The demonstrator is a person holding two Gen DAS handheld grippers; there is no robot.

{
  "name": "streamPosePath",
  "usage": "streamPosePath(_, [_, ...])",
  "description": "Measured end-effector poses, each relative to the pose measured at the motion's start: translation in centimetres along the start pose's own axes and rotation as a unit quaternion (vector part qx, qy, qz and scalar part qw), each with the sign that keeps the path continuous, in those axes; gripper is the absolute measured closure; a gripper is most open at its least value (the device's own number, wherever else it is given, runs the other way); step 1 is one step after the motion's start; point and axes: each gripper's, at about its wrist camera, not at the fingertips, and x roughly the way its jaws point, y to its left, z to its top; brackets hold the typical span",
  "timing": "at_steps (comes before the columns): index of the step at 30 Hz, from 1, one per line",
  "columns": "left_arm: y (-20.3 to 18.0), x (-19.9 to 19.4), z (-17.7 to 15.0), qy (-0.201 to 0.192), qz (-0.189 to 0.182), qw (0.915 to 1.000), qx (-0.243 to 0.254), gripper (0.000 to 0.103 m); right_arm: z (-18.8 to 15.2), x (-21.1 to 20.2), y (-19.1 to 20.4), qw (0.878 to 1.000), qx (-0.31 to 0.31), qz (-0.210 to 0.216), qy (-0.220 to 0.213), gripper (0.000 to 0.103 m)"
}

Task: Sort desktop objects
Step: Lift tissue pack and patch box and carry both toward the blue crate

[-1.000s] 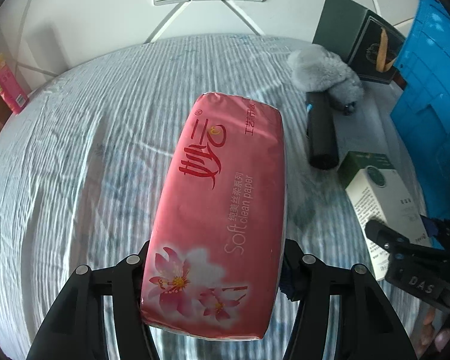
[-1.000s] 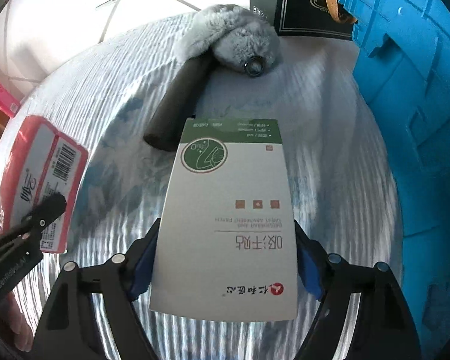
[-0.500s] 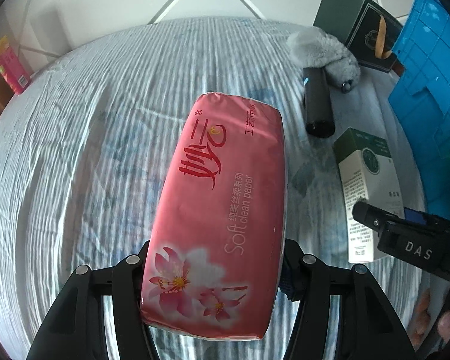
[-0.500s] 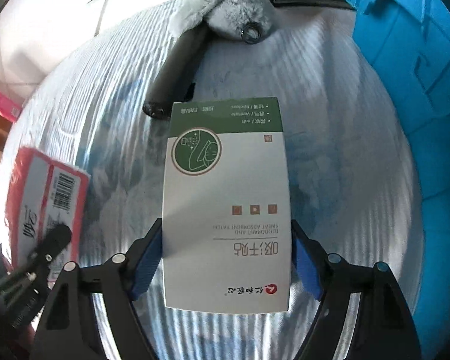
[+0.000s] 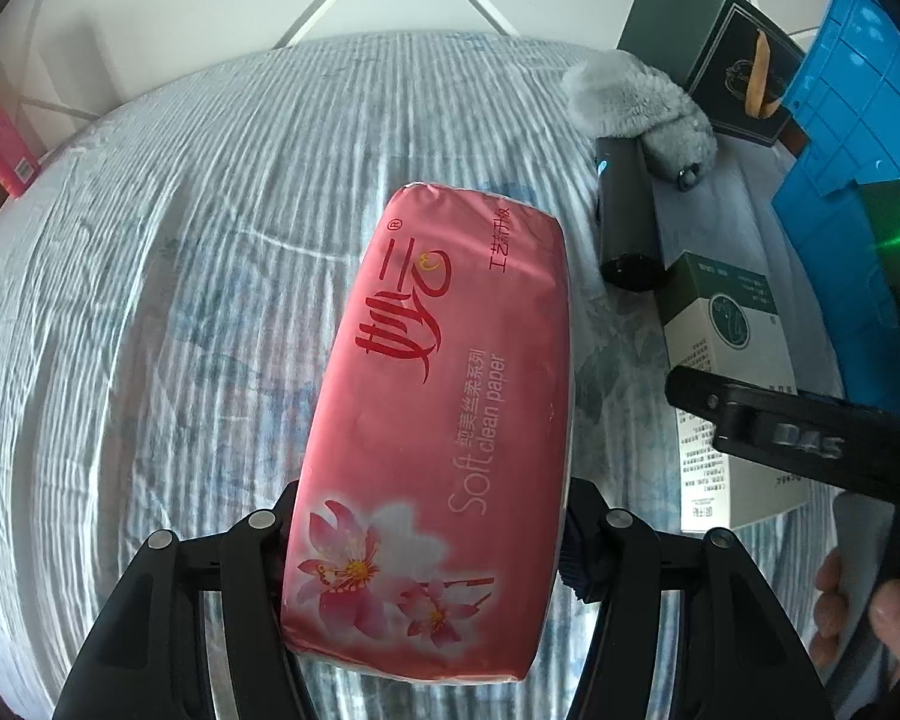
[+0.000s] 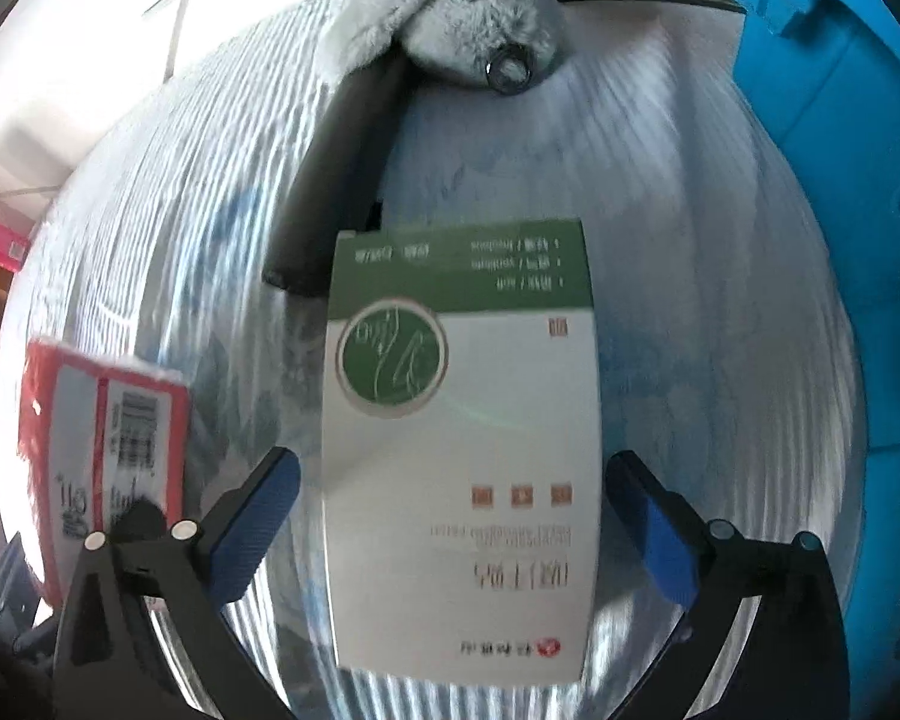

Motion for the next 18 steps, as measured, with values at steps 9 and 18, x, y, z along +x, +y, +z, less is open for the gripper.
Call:
streamPosePath(9, [-0.2, -4.2, -0.9, -0.040, -0.008, 0.9991, 0.012, 0.045, -2.3, -6.8, -0.5, 0.995, -0.064, -0.036, -0.066, 0.027])
streamPosePath(18, [0.6, -15.4, -3.4, -0.135, -0.023, 0.9905, 0.017, 0.045, -5.3, -18.2, -3.7, 0.984, -0.094, 0.002, -0.151, 0.027])
